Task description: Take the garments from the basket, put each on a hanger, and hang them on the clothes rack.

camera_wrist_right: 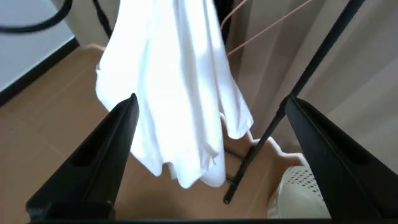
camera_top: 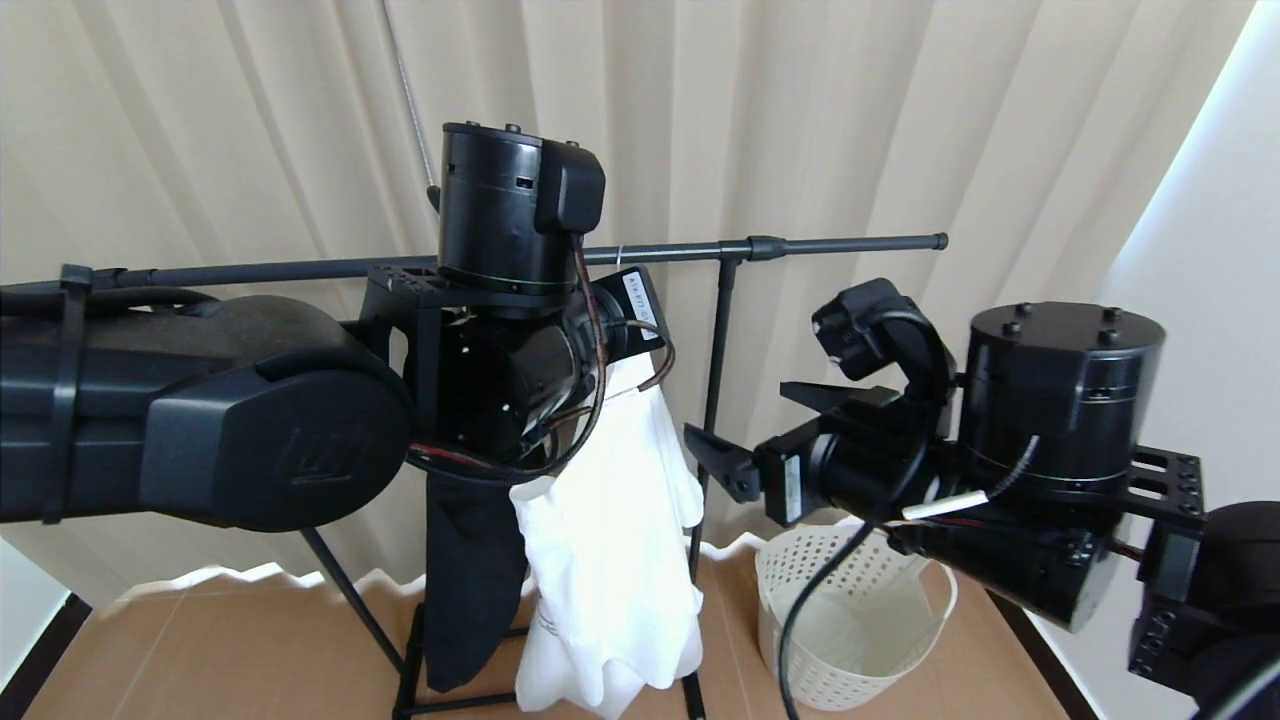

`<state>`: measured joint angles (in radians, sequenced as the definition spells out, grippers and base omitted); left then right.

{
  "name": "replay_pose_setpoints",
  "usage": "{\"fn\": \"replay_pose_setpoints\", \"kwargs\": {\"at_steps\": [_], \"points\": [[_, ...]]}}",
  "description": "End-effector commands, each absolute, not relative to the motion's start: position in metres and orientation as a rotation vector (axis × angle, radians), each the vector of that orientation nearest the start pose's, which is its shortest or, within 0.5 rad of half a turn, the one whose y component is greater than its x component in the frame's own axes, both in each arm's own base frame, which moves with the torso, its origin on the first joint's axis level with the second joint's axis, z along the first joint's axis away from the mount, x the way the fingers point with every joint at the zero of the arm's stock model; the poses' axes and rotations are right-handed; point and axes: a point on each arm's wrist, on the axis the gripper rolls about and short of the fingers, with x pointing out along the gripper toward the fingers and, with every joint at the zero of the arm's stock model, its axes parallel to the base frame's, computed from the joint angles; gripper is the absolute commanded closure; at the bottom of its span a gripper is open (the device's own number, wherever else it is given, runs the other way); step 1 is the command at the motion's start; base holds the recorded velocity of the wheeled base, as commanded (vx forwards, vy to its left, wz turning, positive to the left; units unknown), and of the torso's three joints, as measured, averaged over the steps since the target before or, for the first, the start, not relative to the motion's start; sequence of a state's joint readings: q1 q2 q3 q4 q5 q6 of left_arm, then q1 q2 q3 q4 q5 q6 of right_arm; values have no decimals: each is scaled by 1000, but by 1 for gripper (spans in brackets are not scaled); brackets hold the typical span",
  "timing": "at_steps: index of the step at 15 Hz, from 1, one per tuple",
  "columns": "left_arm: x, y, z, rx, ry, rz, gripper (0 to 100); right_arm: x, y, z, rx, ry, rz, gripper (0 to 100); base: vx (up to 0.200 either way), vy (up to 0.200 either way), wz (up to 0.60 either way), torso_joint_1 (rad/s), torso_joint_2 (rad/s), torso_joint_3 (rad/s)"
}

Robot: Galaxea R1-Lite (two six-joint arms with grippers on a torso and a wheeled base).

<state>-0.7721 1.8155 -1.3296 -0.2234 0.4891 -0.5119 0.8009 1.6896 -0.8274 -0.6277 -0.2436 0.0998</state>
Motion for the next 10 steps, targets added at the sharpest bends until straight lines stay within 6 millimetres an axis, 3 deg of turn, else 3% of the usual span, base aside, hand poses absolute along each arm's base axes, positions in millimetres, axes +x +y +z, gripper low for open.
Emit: {"fn": "replay_pose_setpoints", "kwargs": {"at_steps": [1,3,10], "points": [[264,-244,249,-348,279,-213,100,219,248,186,35,243,568,0,0,0,0,0,0,0],[265,-245,248,-344,274,-197,100,217,256,193,62,215,523,0,0,0,0,0,0,0],[259,-253,245,-333,283,-217,100,235,276,190,92,141,357,0,0,0,0,0,0,0]]}}
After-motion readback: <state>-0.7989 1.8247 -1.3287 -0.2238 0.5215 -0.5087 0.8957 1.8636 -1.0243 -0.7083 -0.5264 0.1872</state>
